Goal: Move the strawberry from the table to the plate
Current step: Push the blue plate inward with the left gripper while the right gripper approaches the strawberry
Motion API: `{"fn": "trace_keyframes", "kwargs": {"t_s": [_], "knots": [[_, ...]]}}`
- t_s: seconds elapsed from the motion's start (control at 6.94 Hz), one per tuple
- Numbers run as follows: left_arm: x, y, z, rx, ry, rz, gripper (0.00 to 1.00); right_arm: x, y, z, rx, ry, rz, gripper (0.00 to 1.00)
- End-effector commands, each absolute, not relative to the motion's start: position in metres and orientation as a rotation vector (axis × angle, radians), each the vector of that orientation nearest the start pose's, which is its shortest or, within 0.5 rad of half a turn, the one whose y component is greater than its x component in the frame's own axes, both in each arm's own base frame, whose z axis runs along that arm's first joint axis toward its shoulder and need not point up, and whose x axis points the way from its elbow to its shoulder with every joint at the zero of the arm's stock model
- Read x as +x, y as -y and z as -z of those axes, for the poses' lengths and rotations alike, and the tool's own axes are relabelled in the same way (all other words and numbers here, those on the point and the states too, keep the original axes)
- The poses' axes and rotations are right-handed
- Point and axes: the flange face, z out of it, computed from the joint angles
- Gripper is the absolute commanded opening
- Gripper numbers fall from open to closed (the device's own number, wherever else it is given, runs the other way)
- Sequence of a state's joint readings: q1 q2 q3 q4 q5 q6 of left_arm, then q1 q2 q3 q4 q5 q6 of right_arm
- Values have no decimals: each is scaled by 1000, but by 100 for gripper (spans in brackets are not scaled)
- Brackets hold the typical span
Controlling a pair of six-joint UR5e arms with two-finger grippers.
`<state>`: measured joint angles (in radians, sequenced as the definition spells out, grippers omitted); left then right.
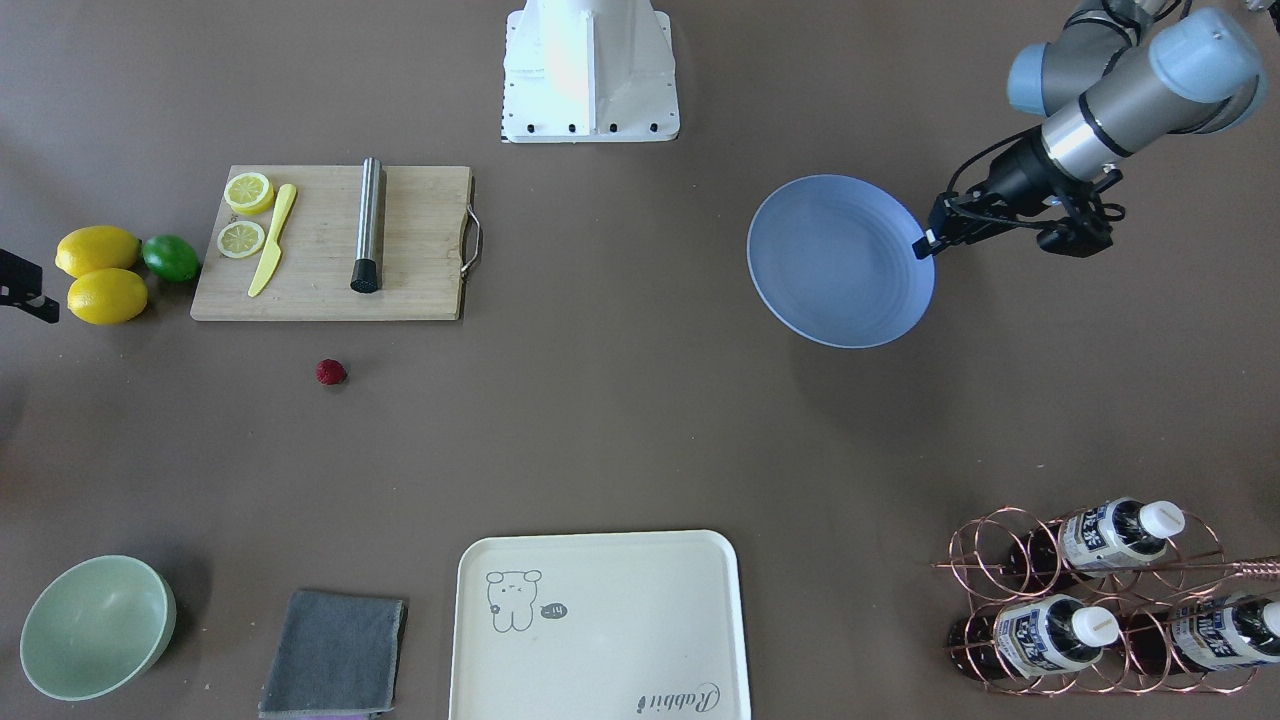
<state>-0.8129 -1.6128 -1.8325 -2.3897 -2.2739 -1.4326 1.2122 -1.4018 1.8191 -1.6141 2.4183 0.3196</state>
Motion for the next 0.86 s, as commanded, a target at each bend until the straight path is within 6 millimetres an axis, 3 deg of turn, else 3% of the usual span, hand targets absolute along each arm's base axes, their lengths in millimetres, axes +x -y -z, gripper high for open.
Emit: {"fn": "trace_keyframes", "kwargs": {"t_s": [0.0,0.14,0.29,0.43,0.58,0.72], "knots": [[381,411,-310,-60,-1184,239,0,-200,521,-427,63,941,142,100],[425,386,-297,-80,-1178,236,0,-237,514,-416,44,932,123,100],[456,372,-286,-50,-1179,243,0,-266,509,-407,33,920,122,100],[500,358,-278,-53,-1169,257,0,-288,502,-407,37,892,132,100],[524,355,-273,-30,-1161,260,0,-302,500,-411,27,877,144,100],[528,353,-275,-32,-1156,257,0,-313,495,-415,10,874,153,100]]}}
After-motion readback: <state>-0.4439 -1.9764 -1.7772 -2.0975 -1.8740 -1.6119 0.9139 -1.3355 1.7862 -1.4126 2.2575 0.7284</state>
